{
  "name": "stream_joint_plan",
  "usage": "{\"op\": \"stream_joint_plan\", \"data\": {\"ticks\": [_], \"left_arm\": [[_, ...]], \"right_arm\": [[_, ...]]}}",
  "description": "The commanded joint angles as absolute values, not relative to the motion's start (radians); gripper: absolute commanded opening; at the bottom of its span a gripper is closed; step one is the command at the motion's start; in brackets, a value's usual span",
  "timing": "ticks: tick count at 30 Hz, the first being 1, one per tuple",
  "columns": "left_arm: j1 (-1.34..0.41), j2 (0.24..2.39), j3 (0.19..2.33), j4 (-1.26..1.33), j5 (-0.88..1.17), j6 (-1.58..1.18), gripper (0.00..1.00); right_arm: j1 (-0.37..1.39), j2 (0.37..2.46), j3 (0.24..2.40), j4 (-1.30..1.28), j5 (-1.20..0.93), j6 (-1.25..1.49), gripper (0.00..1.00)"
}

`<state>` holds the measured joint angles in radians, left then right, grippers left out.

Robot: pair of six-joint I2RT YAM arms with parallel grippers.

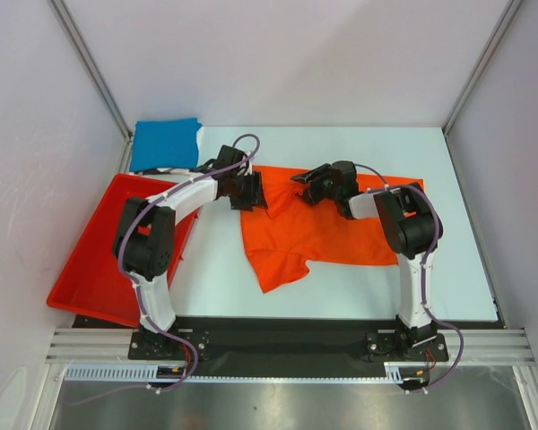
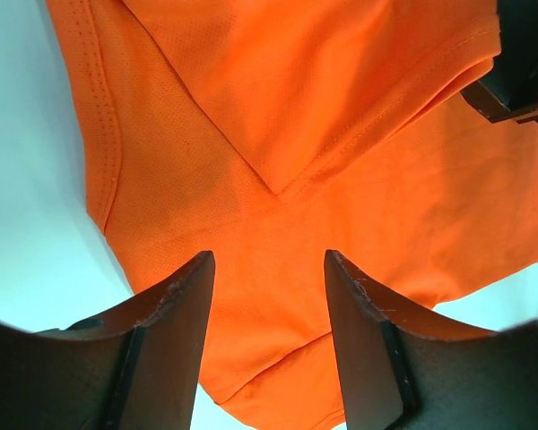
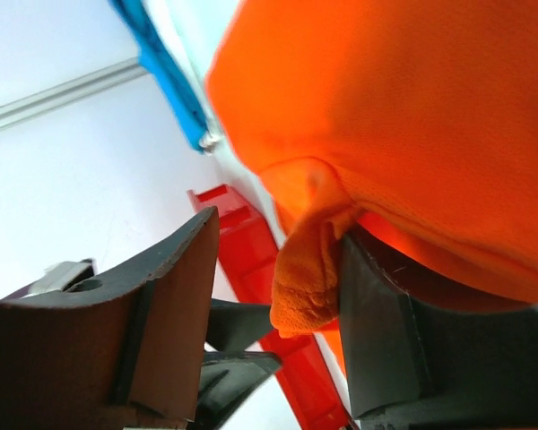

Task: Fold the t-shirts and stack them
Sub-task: Fold the tshirt

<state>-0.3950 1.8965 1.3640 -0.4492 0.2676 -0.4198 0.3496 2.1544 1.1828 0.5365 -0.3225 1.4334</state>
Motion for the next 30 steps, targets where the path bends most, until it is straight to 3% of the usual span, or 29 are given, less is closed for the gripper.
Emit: {"op": "stream_joint_plan", "data": {"ticks": [1, 11, 16, 17, 18, 20, 26, 28, 30], "left_arm": [[-0.388, 1.904, 1.407, -0.425, 0.293, -0.431, 0.57], [-0.387, 1.931, 1.427, -0.423, 0.31, -0.434, 0.57], [-0.387, 1.934, 1.43, -0.425, 0.311, -0.436, 0.57], [-0.385, 1.934, 1.43, -0.425, 0.31, -0.437, 0.57], [-0.385, 1.934, 1.43, -0.429, 0.308, -0.439, 0.57], [-0.384, 1.933, 1.433, -0.425, 0.311, -0.443, 0.57], [-0.382, 1.953, 1.489, -0.423, 0.339, -0.48, 0.57], [-0.38, 1.96, 1.509, -0.416, 0.345, -0.497, 0.57], [-0.382, 1.976, 1.523, -0.41, 0.356, -0.503, 0.57]], "right_arm": [[0.345, 2.065, 1.195, 0.41, -0.324, 1.387, 0.56], [0.311, 2.011, 1.14, 0.308, -0.393, 1.235, 0.5], [0.299, 2.058, 1.155, 0.307, -0.436, 1.215, 0.31], [0.299, 2.06, 1.157, 0.304, -0.437, 1.209, 0.24], [0.298, 2.063, 1.157, 0.286, -0.437, 1.206, 0.11], [0.299, 2.063, 1.167, 0.243, -0.43, 1.175, 0.04], [0.304, 2.089, 1.215, 0.077, -0.423, 1.04, 0.13], [0.305, 2.097, 1.239, 0.006, -0.408, 0.968, 0.27], [0.304, 2.08, 1.265, -0.082, -0.388, 0.902, 0.33]]}}
